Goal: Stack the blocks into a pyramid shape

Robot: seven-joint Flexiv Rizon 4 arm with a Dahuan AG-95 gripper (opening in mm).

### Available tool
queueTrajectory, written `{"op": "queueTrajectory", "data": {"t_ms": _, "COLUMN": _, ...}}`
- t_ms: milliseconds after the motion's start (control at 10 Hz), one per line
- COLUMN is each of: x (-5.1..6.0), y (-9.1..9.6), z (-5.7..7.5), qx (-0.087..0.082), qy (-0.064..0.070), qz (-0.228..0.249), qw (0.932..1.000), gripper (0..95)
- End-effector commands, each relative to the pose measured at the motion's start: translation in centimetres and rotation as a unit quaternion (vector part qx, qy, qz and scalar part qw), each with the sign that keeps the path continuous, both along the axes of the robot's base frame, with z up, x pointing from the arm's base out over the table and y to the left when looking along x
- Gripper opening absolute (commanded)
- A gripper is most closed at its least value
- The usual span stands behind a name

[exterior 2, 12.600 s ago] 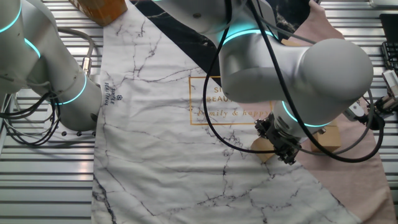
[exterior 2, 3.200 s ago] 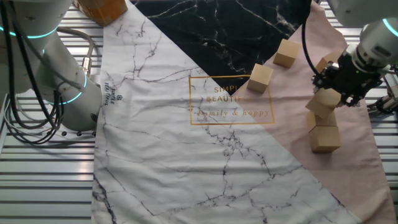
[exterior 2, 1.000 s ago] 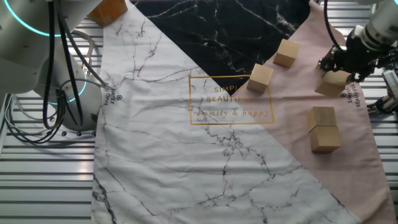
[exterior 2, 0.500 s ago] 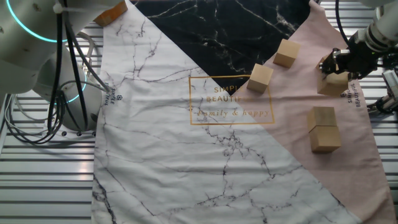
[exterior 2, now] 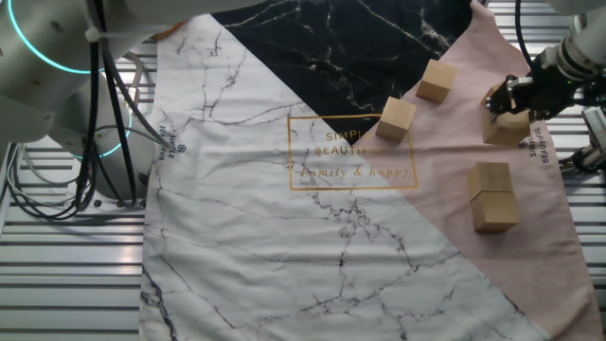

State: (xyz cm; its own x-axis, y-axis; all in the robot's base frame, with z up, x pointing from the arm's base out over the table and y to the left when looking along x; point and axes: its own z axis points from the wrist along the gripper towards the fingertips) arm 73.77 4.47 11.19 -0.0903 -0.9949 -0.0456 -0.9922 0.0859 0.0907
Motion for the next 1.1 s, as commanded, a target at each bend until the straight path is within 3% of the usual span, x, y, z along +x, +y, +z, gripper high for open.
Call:
{"op": "queueTrajectory", "data": {"t_ms": 100, "x": -0.01, "y": 0.00, "z": 0.03, "qx": -0.002, "qy": -0.002, "qz": -0.006, "qw": 1.0000, "gripper": 0.0}}
{"op": "queueTrajectory", "data": {"t_ms": 500, "x": -0.01, "y": 0.00, "z": 0.03, "qx": 0.001, "qy": -0.003, "qz": -0.008, "qw": 1.0000, "gripper": 0.0}}
{"op": "queueTrajectory", "data": {"t_ms": 700, "x": -0.01, "y": 0.00, "z": 0.03, "qx": -0.006, "qy": -0.007, "qz": -0.014, "qw": 0.9999, "gripper": 0.0}}
{"op": "queueTrajectory", "data": {"t_ms": 1100, "x": -0.01, "y": 0.00, "z": 0.03, "qx": 0.001, "qy": -0.008, "qz": -0.022, "qw": 0.9997, "gripper": 0.0}}
